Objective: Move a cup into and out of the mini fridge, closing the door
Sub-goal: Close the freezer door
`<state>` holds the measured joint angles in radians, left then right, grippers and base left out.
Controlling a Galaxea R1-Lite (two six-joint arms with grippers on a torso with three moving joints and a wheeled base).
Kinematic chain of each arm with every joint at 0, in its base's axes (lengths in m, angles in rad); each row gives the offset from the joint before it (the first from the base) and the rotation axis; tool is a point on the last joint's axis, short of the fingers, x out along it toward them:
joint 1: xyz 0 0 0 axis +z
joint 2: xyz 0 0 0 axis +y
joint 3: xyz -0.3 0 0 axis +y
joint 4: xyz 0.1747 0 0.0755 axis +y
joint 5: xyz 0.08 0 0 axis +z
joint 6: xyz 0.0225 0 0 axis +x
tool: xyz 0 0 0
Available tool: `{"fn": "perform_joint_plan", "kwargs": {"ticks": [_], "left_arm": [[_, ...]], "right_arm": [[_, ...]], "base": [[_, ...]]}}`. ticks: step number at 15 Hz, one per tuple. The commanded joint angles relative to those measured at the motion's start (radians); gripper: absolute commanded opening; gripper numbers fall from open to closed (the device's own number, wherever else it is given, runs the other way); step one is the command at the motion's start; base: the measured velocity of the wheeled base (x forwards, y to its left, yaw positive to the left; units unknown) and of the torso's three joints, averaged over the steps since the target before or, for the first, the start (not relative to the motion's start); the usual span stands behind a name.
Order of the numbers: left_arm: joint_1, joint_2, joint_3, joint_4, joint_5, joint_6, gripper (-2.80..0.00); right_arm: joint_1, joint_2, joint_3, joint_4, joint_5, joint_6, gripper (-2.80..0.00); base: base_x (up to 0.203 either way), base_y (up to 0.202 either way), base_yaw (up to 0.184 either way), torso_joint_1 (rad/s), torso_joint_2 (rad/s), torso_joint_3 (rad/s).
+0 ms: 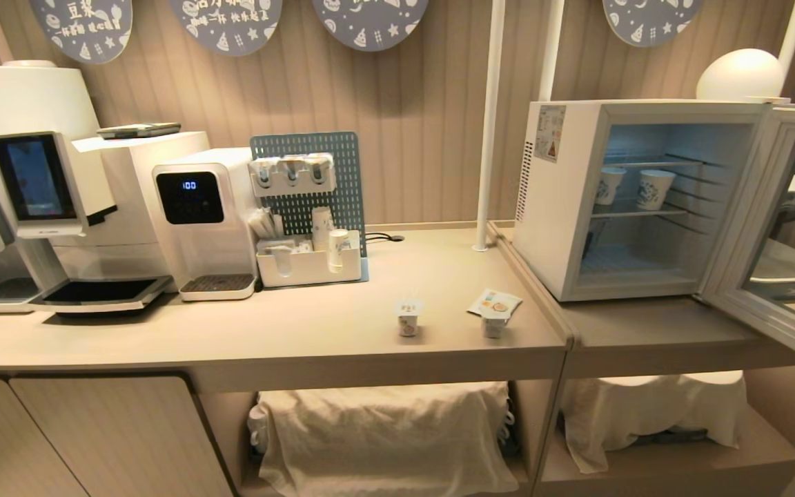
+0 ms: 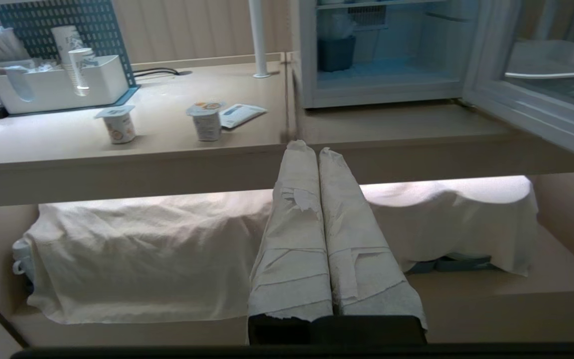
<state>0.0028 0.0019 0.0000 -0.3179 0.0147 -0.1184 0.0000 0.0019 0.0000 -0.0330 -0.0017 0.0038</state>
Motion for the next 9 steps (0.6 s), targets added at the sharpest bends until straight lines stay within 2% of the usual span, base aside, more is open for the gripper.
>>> {"fn": "perform_joint_plan", "kwargs": {"ticks": [1, 6, 9], "left_arm": [[0.0, 0.0, 0.04, -0.003, 0.001, -0.001, -2.8], [-0.001, 0.0, 0.04, 0.0, 0.001, 0.005, -2.8], [-0.001, 0.026, 0.04, 0.009, 0.002, 0.016, -2.8]], "right_arm": [[0.001, 0.003, 0.018, -0.001, 0.0, 0.0, -2.8], [0.001, 0.003, 0.018, -0.001, 0.0, 0.0, -2.8], [0.0, 0.003, 0.018, -0.001, 0.0, -0.001, -2.8]], "base": [[0.0, -0.197, -0.001, 0.005, 0.01, 0.005], [0.0, -0.173, -0.002, 0.004, 0.0, 0.002], [0.0, -0.018, 0.0, 0.002, 0.0, 0.001]]}}
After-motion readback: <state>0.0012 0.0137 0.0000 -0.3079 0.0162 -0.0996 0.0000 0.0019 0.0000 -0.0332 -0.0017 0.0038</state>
